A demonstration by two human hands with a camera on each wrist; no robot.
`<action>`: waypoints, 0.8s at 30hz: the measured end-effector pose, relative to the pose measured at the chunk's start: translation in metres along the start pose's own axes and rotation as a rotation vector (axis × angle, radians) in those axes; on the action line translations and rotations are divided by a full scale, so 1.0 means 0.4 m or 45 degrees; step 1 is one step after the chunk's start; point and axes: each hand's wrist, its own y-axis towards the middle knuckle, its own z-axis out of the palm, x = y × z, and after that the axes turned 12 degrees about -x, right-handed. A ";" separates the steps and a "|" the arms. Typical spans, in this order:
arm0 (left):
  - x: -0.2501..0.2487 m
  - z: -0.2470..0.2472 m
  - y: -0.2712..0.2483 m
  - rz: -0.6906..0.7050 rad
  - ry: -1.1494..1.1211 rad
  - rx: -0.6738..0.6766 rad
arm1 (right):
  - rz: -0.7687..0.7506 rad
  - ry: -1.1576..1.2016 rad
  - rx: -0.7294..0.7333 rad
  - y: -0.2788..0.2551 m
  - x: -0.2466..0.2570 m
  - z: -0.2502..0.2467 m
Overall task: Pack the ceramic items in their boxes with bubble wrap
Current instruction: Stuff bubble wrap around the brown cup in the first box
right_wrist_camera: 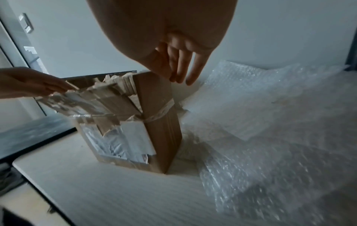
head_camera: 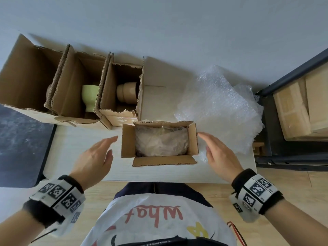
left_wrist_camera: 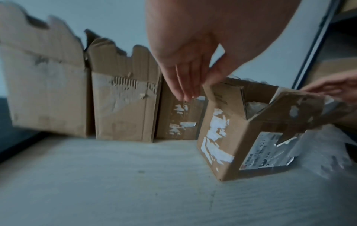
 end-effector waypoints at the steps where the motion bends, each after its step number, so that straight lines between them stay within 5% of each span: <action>1: 0.009 0.010 -0.012 -0.014 -0.031 0.094 | -0.023 0.008 0.067 -0.007 -0.002 0.009; 8: 0.016 0.058 -0.021 0.357 0.051 0.385 | -0.243 -0.161 0.307 -0.008 -0.008 0.050; 12: 0.022 0.073 -0.007 0.419 0.200 0.486 | -0.253 -0.175 0.378 -0.001 -0.022 0.058; 24: -0.012 0.054 0.052 0.255 -0.064 0.247 | -0.100 0.038 0.240 0.050 -0.015 0.060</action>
